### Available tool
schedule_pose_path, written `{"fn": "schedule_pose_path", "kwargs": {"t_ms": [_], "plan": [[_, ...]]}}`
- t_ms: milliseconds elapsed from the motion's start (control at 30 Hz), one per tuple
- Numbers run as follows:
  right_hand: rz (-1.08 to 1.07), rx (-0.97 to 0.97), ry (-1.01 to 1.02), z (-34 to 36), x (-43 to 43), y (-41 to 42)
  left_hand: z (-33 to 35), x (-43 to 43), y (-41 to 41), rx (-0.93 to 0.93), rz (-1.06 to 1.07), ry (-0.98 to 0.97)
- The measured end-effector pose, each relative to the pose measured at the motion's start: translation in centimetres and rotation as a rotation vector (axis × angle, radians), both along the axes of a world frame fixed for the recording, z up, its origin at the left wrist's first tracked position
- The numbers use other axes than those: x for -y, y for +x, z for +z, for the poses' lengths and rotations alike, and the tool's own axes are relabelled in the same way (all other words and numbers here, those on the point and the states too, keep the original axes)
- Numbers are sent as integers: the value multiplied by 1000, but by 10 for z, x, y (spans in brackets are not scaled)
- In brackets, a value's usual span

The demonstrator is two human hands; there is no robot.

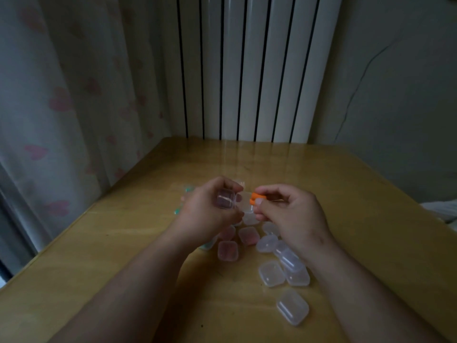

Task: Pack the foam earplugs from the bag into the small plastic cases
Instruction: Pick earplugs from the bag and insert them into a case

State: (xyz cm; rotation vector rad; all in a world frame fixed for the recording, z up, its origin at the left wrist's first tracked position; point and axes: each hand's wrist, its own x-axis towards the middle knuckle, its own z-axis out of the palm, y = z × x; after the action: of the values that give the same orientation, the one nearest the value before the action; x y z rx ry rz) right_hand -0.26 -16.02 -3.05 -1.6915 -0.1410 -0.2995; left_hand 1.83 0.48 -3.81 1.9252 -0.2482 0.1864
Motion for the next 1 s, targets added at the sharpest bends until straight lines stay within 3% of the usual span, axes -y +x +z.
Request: {"fn": "schedule_pose_path", "kwargs": {"t_ms": [400, 500, 833, 1000], "plan": [[-104, 179, -330, -9, -8, 2, 1, -2, 0, -41, -40, -134], [-184, 297, -395, -10, -11, 7, 3, -3, -1, -61, -51, -144], [-228, 312, -408, -17, -11, 14, 5, -2, -3, -86, -70, -187], [-209, 154, -265, -13, -12, 12, 6, 0, -4, -79, -73, -210]]}}
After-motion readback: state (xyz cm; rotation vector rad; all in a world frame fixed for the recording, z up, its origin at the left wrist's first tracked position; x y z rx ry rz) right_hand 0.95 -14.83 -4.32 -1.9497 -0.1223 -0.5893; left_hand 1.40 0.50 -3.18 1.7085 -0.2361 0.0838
